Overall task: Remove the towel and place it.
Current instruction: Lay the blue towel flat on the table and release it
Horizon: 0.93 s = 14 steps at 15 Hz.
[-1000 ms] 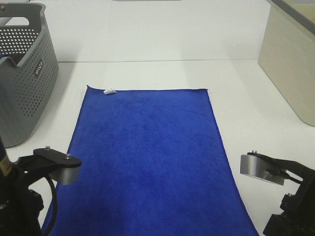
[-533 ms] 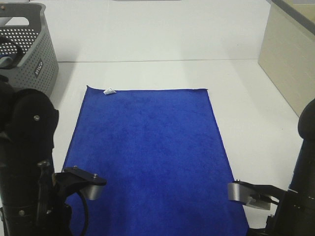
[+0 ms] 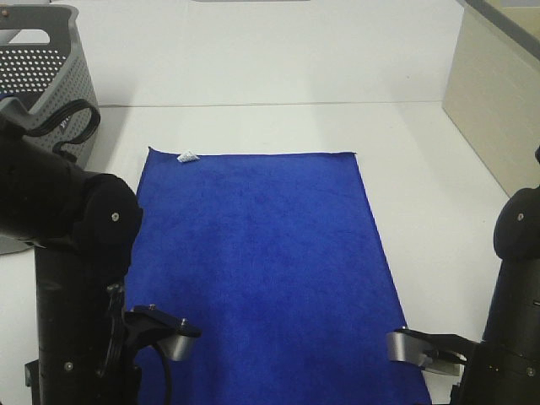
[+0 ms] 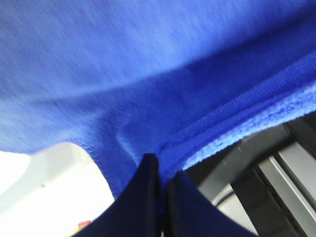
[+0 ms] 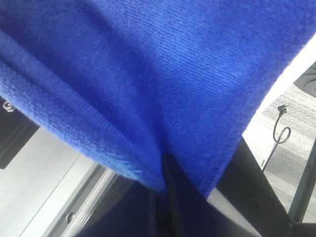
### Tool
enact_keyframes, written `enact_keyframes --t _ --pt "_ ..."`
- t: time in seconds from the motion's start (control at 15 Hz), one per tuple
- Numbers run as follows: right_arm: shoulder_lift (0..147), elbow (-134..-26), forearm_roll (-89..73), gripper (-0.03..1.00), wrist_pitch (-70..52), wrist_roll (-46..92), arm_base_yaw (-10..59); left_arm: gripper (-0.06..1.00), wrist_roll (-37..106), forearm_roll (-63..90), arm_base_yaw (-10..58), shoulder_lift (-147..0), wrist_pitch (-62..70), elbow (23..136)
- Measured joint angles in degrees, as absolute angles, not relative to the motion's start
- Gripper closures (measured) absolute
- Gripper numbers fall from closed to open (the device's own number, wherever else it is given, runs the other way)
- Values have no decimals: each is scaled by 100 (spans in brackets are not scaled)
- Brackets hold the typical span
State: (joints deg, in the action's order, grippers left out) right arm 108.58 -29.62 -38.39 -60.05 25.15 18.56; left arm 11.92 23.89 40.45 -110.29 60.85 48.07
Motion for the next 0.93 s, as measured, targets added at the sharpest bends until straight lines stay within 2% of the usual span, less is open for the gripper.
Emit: enact_keyframes --t 0.2,0.6,0.73,0.93 --pt "10858 -2962 -3839 92 -6016 2527 1856 93 1203 2412 4045 -11029 6234 4807" --pt "10858 -2962 -3678 82 -6142 2527 1856 77 1203 2154 4045 -11029 6400 4807" --pt "10858 -2962 -3638 72 -6142 2527 1856 66 1203 2108 4045 -11029 6452 4807" --pt "10858 -2962 -3598 53 -6159 2498 1856 43 1186 2097 4045 -11029 6583 4807"
